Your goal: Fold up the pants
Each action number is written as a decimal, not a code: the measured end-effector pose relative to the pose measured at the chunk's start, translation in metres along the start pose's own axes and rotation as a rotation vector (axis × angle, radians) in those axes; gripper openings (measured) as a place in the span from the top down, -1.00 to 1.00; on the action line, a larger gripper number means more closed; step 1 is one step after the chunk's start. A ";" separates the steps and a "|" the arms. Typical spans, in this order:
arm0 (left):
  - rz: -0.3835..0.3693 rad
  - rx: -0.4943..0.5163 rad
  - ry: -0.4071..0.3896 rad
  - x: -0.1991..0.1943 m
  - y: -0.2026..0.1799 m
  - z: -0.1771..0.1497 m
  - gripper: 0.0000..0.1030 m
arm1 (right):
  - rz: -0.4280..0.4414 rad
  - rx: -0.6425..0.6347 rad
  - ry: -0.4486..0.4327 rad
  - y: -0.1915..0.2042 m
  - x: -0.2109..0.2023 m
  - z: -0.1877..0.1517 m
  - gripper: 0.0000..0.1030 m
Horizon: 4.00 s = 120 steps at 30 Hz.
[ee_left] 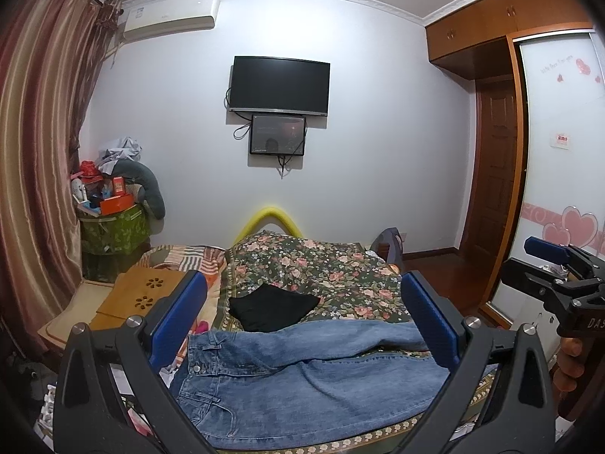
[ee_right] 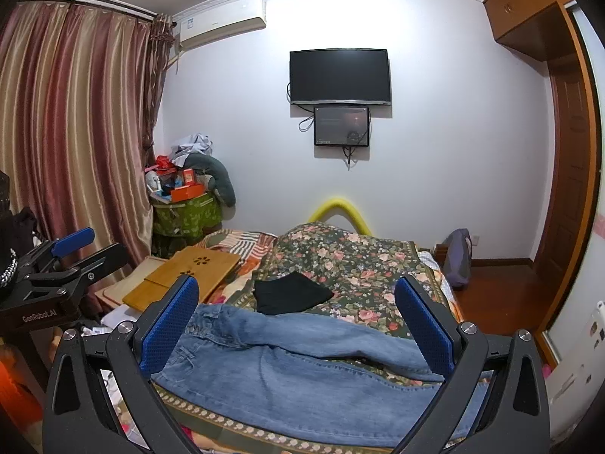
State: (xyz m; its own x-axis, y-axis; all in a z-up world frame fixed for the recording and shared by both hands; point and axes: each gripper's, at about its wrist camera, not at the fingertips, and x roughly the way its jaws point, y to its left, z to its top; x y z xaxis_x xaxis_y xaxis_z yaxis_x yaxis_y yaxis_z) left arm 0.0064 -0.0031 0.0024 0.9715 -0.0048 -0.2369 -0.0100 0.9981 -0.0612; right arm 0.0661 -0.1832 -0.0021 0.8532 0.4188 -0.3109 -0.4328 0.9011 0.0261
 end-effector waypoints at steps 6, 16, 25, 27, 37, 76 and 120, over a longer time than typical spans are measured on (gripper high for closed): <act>0.001 -0.001 0.001 0.000 0.000 -0.001 -1.00 | 0.002 -0.001 -0.003 -0.001 0.000 -0.001 -1.00; 0.007 -0.010 -0.003 0.001 0.002 -0.002 -1.00 | 0.002 -0.001 -0.007 0.001 -0.002 0.001 -1.00; 0.008 -0.007 -0.003 0.002 0.000 -0.003 -1.00 | 0.003 -0.001 -0.009 0.002 -0.002 0.005 -1.00; 0.009 -0.009 -0.002 0.002 0.000 -0.003 -1.00 | 0.002 -0.003 -0.011 0.004 -0.002 0.006 -1.00; 0.009 -0.006 -0.007 0.004 -0.001 -0.003 -1.00 | -0.001 -0.002 -0.018 0.003 -0.001 0.004 -1.00; 0.090 -0.088 0.171 0.132 0.073 -0.011 -1.00 | -0.026 0.010 0.237 -0.048 0.131 -0.037 -1.00; 0.296 -0.353 0.898 0.451 0.285 -0.230 0.42 | 0.387 -0.126 0.821 -0.099 0.427 -0.157 0.53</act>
State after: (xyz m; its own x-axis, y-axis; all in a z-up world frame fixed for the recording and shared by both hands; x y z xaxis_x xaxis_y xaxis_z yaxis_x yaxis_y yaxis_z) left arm 0.3870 0.2652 -0.3453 0.3817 0.0505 -0.9229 -0.4327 0.8921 -0.1301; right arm 0.4274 -0.1111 -0.2867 0.1881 0.4341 -0.8810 -0.7150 0.6756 0.1802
